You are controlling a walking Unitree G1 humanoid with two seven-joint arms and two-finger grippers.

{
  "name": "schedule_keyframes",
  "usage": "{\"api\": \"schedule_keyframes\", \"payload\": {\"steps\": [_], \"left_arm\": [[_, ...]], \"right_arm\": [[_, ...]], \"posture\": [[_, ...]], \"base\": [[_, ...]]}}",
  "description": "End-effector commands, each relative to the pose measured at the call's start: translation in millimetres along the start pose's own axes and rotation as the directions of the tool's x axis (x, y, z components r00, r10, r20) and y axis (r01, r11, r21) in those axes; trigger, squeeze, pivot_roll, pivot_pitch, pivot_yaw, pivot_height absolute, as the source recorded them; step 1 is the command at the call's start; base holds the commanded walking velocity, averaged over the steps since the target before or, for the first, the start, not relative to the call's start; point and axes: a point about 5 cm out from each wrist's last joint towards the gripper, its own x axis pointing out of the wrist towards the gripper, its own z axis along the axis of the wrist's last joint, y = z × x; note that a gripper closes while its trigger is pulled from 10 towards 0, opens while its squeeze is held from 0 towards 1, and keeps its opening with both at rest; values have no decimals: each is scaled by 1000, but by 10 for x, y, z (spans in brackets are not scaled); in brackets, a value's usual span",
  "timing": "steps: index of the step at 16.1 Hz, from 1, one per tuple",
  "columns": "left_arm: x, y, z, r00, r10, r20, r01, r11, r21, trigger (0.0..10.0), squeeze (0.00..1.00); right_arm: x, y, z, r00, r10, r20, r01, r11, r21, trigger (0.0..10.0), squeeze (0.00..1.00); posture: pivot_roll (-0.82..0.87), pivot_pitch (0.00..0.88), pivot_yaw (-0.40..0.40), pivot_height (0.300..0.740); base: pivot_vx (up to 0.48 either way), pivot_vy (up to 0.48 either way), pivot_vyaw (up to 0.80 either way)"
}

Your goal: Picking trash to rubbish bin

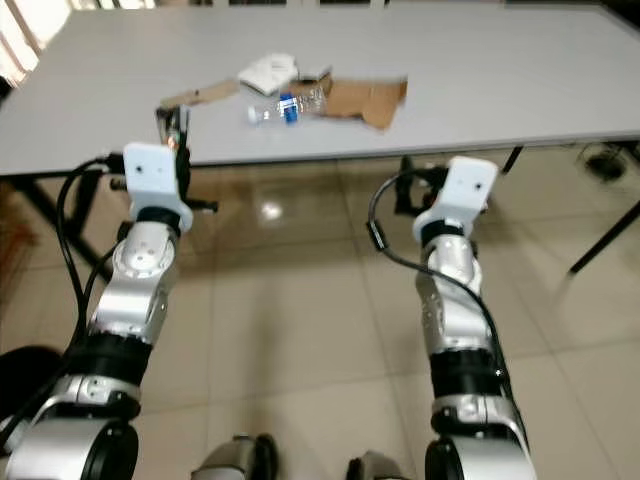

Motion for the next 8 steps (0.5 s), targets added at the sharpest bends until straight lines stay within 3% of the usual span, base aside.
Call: {"api": "schedule_keyframes", "payload": {"steps": [1, 3, 5, 7, 8], "left_arm": [[-4, -14, -32, 1000, 1, -21, -1, 1000, -3, 10000, 0], [-72, 6, -327, 989, -23, -145, 28, 999, 38, 10000, 0], [-198, -9, -607, 963, -67, -260, 76, 997, 26, 10000, 0], [-406, -13, -954, 907, -125, -403, 142, 990, 14, 10000, 0], [-578, 36, -1188, 859, -114, -500, 133, 991, 3, 10000, 0]], "right_arm": [[22, -25, 48, 1000, -7, 16, 7, 1000, 6, 10000, 0], [2, -47, -67, 999, -8, -32, 9, 1000, 21, 10000, 0], [-80, -92, -362, 988, -14, -155, 16, 1000, 12, 10000, 0], [-271, -163, -796, 942, -23, -335, 30, 999, 16, 10000, 0], [-437, -208, -1065, 891, -25, -454, 35, 999, 13, 10000, 0]], "posture": [[-22, 127, -8, 740], [-25, 128, -7, 740], [-27, 129, -10, 740], [-24, 131, -15, 740], [-22, 132, -17, 740]], "base": [[0, 0, 0], [0, 0, 0], [0, 0, 0], [0, 0, 0], [0, 0, 0]]}}
